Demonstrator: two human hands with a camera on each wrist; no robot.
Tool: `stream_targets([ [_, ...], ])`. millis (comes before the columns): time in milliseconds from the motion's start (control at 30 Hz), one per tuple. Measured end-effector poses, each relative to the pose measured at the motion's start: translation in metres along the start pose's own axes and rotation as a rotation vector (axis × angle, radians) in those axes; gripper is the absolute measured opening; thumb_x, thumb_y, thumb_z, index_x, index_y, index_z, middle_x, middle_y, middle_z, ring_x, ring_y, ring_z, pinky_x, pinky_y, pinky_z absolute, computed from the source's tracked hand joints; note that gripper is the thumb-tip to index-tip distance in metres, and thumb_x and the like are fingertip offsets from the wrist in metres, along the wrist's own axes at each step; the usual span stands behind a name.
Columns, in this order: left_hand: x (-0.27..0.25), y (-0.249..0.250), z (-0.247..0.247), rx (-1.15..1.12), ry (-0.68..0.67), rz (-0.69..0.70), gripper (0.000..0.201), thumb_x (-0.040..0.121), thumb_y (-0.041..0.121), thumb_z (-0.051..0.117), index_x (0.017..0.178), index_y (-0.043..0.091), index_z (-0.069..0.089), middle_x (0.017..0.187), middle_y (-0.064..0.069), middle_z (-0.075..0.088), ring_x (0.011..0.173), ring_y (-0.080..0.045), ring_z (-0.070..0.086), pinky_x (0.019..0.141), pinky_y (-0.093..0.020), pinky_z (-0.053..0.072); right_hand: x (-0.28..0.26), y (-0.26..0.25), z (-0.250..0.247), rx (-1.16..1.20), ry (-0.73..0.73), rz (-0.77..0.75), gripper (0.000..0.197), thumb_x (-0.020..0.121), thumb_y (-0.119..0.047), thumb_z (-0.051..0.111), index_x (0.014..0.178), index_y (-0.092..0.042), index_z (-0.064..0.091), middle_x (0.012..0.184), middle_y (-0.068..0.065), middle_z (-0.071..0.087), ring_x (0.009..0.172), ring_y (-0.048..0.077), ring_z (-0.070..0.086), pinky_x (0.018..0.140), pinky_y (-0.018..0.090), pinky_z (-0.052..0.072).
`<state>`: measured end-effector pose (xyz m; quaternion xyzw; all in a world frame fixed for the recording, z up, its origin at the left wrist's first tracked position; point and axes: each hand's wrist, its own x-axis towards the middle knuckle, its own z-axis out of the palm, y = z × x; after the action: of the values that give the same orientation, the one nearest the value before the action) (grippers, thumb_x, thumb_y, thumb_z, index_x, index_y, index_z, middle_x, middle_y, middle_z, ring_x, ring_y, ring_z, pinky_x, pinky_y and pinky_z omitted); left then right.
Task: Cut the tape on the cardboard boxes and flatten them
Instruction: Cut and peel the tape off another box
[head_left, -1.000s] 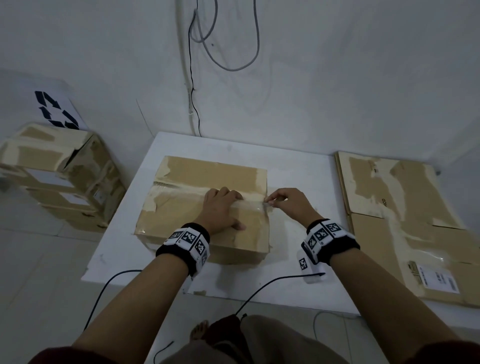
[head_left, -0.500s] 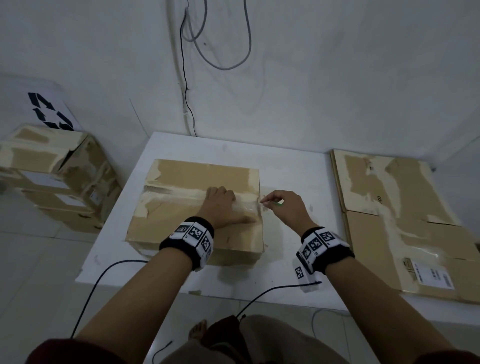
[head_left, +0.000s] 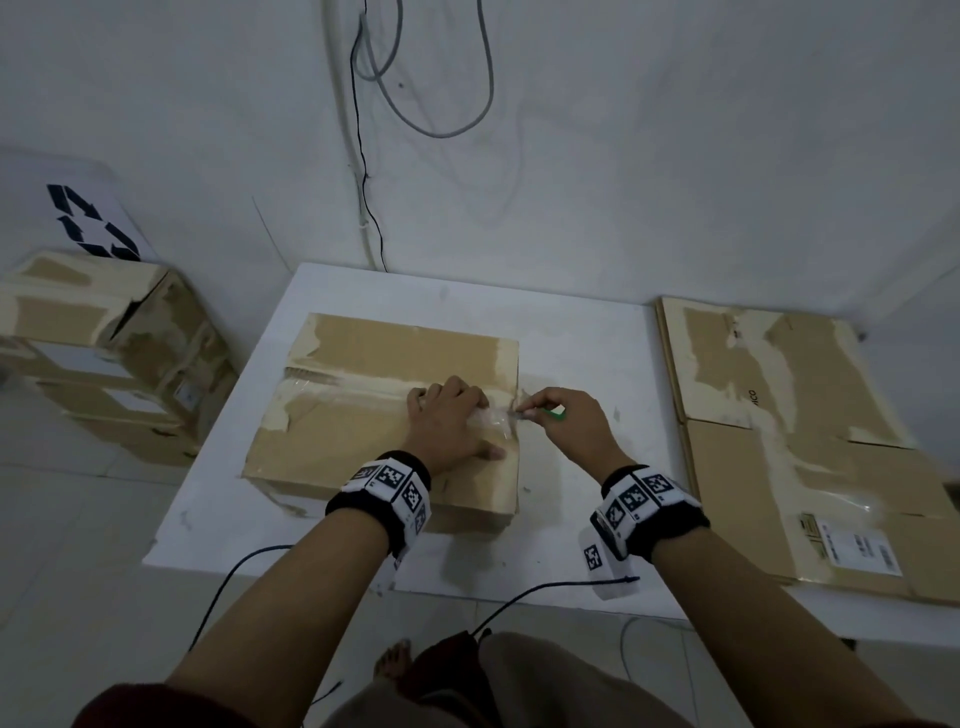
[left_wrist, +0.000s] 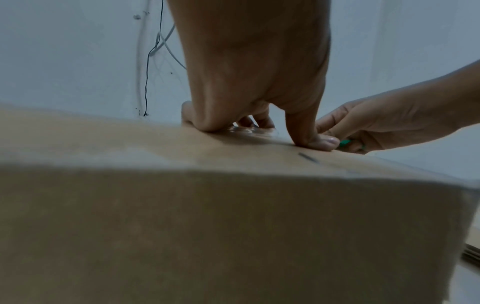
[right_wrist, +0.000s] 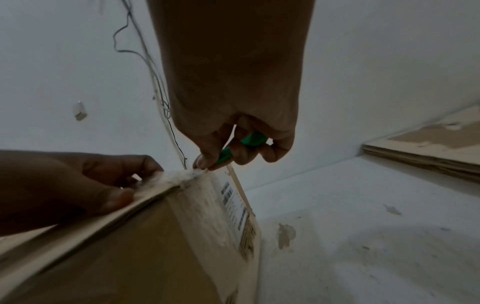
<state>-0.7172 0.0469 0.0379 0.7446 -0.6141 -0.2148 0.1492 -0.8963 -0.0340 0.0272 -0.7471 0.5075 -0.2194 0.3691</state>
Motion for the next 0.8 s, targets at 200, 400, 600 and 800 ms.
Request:
stream_targets([
  [200, 0.0, 0.001, -0.001, -0.042, 0.009, 0.032, 0.063, 0.061, 0.055, 0.079, 0.113, 0.029, 0.055, 0.113, 0.009, 0.042, 0.115, -0.013, 0.043, 0.104, -0.04, 0.012, -0.002, -0.004, 0.002, 0.128, -0.05, 0.107, 0.007, 0.087, -0.016, 0.072, 0.084, -0.023, 0.075, 0.081, -0.012, 0.069, 0.087, 0.007, 0.063, 0.076, 0.015, 0.044],
  [400, -0.002, 0.002, -0.002, -0.049, 0.03, 0.039, 0.063, 0.062, 0.053, 0.08, 0.114, 0.027, 0.055, 0.11, 0.011, 0.041, 0.112, -0.011, 0.045, 0.099, -0.035, 0.014, -0.01, -0.002, -0.002, 0.28, -0.113, 0.245, 0.009, 0.09, -0.015, 0.07, 0.097, -0.014, 0.075, 0.084, -0.009, 0.068, 0.076, 0.001, 0.058, 0.06, 0.009, 0.038],
  [600, 0.004, 0.011, -0.01, 0.057, -0.152, -0.015, 0.078, 0.062, 0.068, 0.07, 0.125, 0.026, 0.053, 0.12, 0.002, 0.051, 0.119, -0.02, 0.044, 0.102, -0.039, 0.021, -0.01, -0.001, 0.003, 0.153, -0.051, 0.2, 0.002, 0.089, -0.023, 0.071, 0.089, -0.023, 0.073, 0.091, 0.0, 0.072, 0.09, 0.013, 0.065, 0.072, 0.02, 0.045],
  [800, -0.001, 0.011, 0.007, -0.019, -0.029, -0.04, 0.058, 0.066, 0.059, 0.074, 0.116, 0.035, 0.057, 0.115, 0.008, 0.052, 0.115, -0.018, 0.041, 0.098, -0.038, 0.019, -0.016, 0.004, 0.001, 0.144, -0.069, 0.206, 0.006, 0.09, -0.026, 0.069, 0.085, -0.028, 0.071, 0.085, -0.003, 0.072, 0.091, 0.015, 0.066, 0.067, 0.021, 0.044],
])
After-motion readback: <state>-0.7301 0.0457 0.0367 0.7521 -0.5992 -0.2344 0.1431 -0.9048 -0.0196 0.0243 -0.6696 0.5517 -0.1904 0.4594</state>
